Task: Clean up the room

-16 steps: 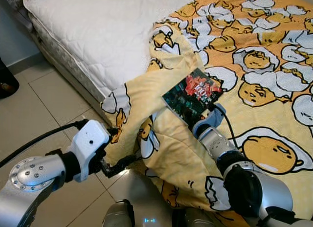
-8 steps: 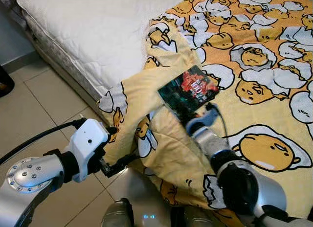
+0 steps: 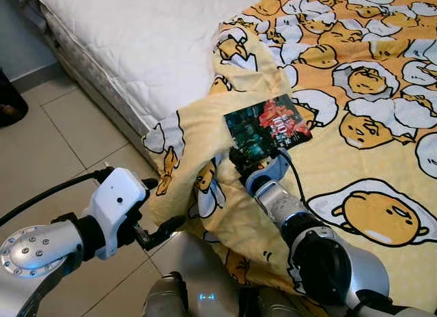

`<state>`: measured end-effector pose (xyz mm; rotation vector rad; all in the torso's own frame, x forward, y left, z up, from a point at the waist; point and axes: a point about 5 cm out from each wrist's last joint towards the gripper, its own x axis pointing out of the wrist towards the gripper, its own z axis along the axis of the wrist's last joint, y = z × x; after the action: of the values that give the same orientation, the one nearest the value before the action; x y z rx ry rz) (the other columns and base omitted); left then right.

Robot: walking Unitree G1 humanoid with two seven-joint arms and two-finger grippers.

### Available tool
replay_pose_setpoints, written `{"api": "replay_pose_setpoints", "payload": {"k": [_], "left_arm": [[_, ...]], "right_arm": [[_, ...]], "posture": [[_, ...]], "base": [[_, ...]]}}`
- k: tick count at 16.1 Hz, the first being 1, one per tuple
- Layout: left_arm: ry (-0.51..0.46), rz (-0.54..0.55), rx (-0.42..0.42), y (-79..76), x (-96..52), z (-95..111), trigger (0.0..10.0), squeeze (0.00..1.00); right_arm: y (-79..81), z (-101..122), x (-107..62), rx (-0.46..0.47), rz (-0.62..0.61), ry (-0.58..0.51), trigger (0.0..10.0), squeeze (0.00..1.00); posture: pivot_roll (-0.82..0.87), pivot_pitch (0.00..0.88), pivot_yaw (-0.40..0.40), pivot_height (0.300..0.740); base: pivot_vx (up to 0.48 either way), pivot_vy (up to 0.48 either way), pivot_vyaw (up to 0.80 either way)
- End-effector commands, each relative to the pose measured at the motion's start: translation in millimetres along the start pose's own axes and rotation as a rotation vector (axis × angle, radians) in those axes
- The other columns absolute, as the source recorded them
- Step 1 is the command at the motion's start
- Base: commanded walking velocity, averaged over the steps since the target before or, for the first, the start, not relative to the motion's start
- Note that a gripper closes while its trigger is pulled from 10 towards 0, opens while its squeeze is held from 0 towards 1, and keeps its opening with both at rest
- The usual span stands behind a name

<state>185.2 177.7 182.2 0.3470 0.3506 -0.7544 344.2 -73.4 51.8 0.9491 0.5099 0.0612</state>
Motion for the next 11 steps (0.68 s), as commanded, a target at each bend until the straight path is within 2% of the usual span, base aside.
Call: {"api": "replay_pose_setpoints", "payload": {"k": [1,5,7,10,11], "left_arm": [[0.008,0.0,-0.001,-2.9,-3.7,0,10.0,0.78],[0.007,0.023,0.004,1.8,-7.1,1,10.0,0.77],[0.004,0.03,0.001,0.8,-8.1,1,10.0,0.77],[0.005,0.032,-0.003,-1.6,-10.8,0,10.0,0.78],[0.009,0.034,-0.006,-2.4,-12.6,-1,10.0,0.78]], "right_arm": [[-16.5,-6,-4.1,0.124,-0.077,-0.024,10.0,0.0],[7.3,20,1.5,0.322,0.028,-0.168,10.0,0.0],[9.5,34,1.4,0.465,0.042,-0.25,10.0,0.0],[10.6,35,1.3,0.496,0.064,-0.261,10.0,0.0],[10.7,34,1.2,0.516,0.075,-0.266,4.9,0.0]], "posture": [[0.38,0.228,-0.045,0.74],[0.39,0.214,-0.048,0.74],[0.39,0.199,-0.051,0.74],[0.39,0.184,-0.05,0.74],[0.39,0.178,-0.049,0.74]], "base": [[0.0,0.0,0.0],[0.0,0.0,0.0],[0.0,0.0,0.0],[0.0,0.0,0.0],[0.0,0.0,0.0]]}}
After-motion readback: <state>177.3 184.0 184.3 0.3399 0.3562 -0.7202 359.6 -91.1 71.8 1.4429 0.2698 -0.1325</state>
